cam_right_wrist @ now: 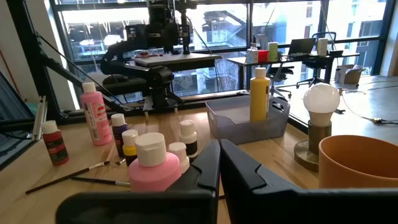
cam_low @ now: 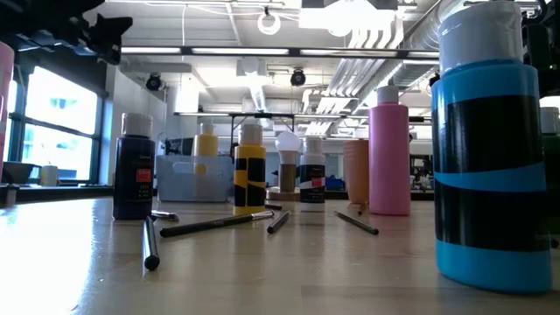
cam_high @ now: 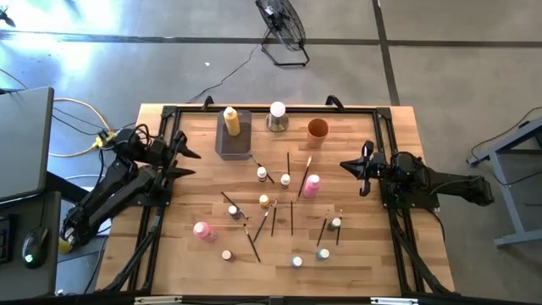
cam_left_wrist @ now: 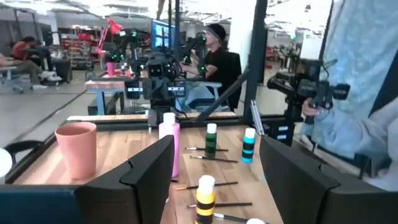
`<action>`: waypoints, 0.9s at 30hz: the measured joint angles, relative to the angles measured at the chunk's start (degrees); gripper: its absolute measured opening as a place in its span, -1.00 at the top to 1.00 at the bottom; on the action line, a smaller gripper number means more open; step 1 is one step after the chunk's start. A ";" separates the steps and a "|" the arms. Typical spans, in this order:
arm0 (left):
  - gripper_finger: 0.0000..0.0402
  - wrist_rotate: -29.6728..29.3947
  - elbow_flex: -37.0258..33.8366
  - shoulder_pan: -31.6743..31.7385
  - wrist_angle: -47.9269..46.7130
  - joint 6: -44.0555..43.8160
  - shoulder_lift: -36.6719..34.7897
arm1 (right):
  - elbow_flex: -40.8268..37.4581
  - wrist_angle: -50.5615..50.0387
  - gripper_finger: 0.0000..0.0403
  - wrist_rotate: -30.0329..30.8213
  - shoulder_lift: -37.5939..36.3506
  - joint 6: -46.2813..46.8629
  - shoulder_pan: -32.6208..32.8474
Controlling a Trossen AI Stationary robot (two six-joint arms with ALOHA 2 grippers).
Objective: Pick & Place Paint Supplies
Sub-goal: Put the left large pink paint bottle into the gray bin
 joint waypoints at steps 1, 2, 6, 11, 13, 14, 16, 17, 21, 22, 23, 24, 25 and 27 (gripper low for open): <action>-0.17 -0.93 0.00 -0.02 -0.87 -0.13 0.00 | -0.02 0.00 0.98 0.00 0.01 0.00 0.02; -0.17 -2.46 0.00 -0.02 -2.03 -0.14 0.00 | -0.01 0.00 0.98 0.00 0.02 0.00 0.02; -0.17 -10.36 -1.43 -2.12 -3.03 1.26 0.04 | -0.01 -0.02 0.98 -0.03 0.02 0.02 0.02; -0.17 -18.65 -8.48 -9.33 7.08 0.35 0.17 | -0.02 -0.04 0.98 -0.17 0.02 0.02 0.01; -0.17 -21.18 -11.49 -12.79 12.07 -1.42 0.33 | -0.01 -0.04 0.98 -0.17 0.00 0.02 0.00; -0.17 -22.09 -12.67 -14.46 13.96 -1.77 0.33 | -0.02 -0.04 0.98 -0.17 0.01 0.02 0.02; -0.17 -23.51 -13.62 -17.75 16.67 -2.43 0.19 | 0.00 -0.04 0.98 -0.20 0.00 0.04 0.00; -0.17 -24.45 -13.61 -19.24 17.54 -2.75 0.16 | -0.02 -0.04 0.98 -0.20 0.02 0.02 0.00; -0.17 -28.35 -12.52 -24.75 17.34 -2.82 0.19 | -0.02 -0.04 0.98 -0.20 0.01 0.02 0.01; -0.17 -29.10 -12.30 -26.04 17.34 -2.73 0.18 | 0.00 -0.04 0.98 -0.20 0.02 0.03 0.00; -0.17 -29.98 -12.13 -27.32 17.41 -2.71 0.17 | 0.00 -0.04 0.98 -0.20 0.02 0.02 0.01; -0.17 -30.90 -12.07 -28.53 17.41 -2.56 0.17 | -0.01 -0.04 0.98 -0.20 0.02 0.02 0.02; -0.17 -32.11 -12.07 -29.75 17.18 -1.90 0.17 | -0.01 -0.04 0.98 -0.20 0.01 0.02 0.00; -0.17 -35.00 -12.07 -32.17 15.73 -0.78 0.20 | -0.02 -0.04 0.98 -0.22 0.01 0.02 0.01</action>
